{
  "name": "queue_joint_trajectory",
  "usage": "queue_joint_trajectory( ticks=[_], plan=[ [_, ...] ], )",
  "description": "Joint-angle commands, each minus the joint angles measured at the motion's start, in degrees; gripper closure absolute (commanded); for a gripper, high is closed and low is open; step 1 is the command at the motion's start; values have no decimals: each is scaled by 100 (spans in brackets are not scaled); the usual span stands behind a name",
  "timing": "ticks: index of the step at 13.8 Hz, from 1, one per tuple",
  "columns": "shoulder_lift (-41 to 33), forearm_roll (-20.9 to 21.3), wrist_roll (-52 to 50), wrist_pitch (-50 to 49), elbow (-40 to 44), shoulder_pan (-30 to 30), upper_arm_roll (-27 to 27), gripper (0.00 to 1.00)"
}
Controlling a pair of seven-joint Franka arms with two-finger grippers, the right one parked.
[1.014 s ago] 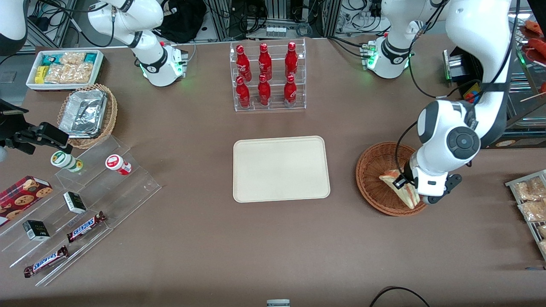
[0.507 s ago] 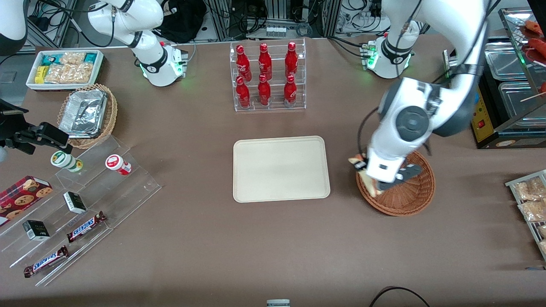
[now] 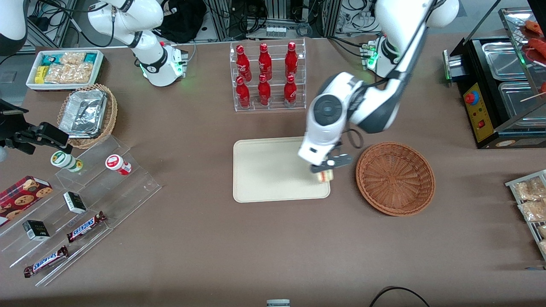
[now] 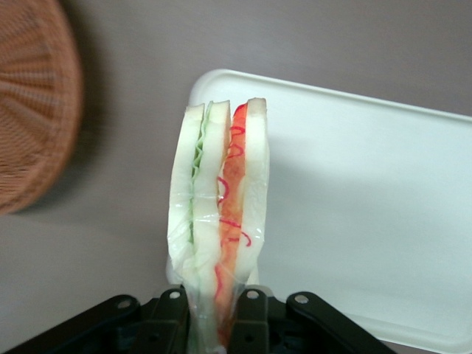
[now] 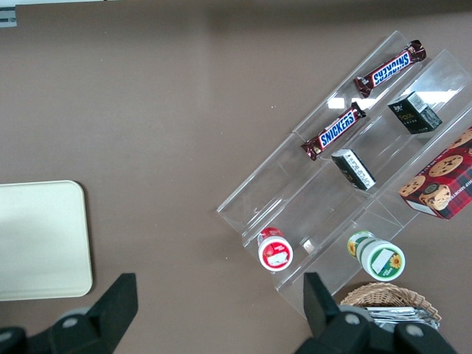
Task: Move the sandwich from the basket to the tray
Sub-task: 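Lift the sandwich and carry it with the left gripper over the tray, then lower the sandwich onto the tray and open the left gripper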
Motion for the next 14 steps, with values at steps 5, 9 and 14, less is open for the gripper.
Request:
queue_joint_trajectory(
  ticks=[5, 9, 14],
  plan=[
    [1163, 86, -13, 537, 867, -827, 68, 85],
    [1401, 235, 48, 722, 858, -977, 68, 86],
    [1497, 235, 171, 880, 805, -1012, 59, 84]
  ],
)
